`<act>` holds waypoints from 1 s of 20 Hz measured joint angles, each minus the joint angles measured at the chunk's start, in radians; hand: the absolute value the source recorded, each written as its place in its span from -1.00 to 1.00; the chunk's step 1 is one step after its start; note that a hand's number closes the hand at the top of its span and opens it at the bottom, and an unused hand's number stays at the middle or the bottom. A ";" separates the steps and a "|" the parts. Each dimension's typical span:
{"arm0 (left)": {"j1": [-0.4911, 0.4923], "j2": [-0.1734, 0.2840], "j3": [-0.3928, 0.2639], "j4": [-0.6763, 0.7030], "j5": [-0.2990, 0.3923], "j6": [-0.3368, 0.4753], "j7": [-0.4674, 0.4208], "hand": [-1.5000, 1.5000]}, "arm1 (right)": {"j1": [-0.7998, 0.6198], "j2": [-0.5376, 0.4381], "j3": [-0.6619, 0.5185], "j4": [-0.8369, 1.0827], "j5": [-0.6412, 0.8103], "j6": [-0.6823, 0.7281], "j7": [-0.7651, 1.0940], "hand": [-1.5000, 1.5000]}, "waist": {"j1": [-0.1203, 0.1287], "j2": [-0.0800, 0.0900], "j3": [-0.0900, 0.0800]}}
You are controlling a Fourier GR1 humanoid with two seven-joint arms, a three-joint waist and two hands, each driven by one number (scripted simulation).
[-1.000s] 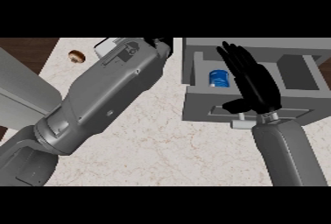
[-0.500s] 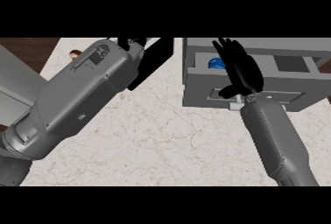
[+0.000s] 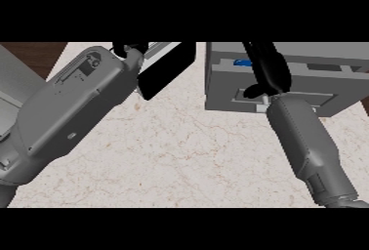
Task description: Pick up the can, place it into the drawer and close the drawer
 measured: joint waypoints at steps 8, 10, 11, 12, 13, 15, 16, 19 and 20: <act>0.034 0.056 0.009 -0.087 -0.020 -0.007 0.046 -1.00 | -0.129 -0.025 -0.063 0.216 0.015 -0.128 0.008 -1.00 | 0.018 0.018 0.011; 0.032 0.054 0.008 -0.094 -0.030 0.004 0.053 -1.00 | -0.160 -0.037 -0.077 0.258 0.013 -0.147 0.004 -1.00 | 0.019 0.022 0.013; 0.040 0.062 0.012 -0.100 -0.032 -0.004 0.054 -1.00 | -0.174 -0.037 -0.081 0.276 0.014 -0.157 0.004 -1.00 | 0.018 0.023 0.013; 0.045 0.066 0.013 -0.107 -0.034 -0.005 0.058 -1.00 | -0.188 -0.040 -0.085 0.295 0.015 -0.164 0.004 -1.00 | 0.021 0.024 0.014; 0.047 0.067 0.011 -0.120 -0.037 -0.001 0.064 -1.00 | -0.203 -0.046 -0.089 0.314 0.017 -0.164 0.009 -1.00 | 0.025 0.026 0.015; 0.054 0.068 0.008 -0.139 -0.044 0.006 0.069 -1.00 | -0.227 -0.050 -0.090 0.344 0.028 -0.171 0.021 -1.00 | 0.029 0.029 0.016; 0.060 0.077 0.010 -0.149 -0.047 0.006 0.073 -1.00 | -0.240 -0.054 -0.091 0.360 0.032 -0.170 0.029 -1.00 | 0.031 0.030 0.017; 0.067 0.084 0.008 -0.171 -0.052 0.005 0.084 -1.00 | -0.274 -0.070 -0.098 0.399 0.037 -0.159 0.041 -1.00 | 0.039 0.039 0.020; 0.070 0.091 0.010 -0.182 -0.052 0.006 0.091 -1.00 | -0.280 -0.076 -0.099 0.410 0.039 -0.157 0.041 -1.00 | 0.041 0.039 0.021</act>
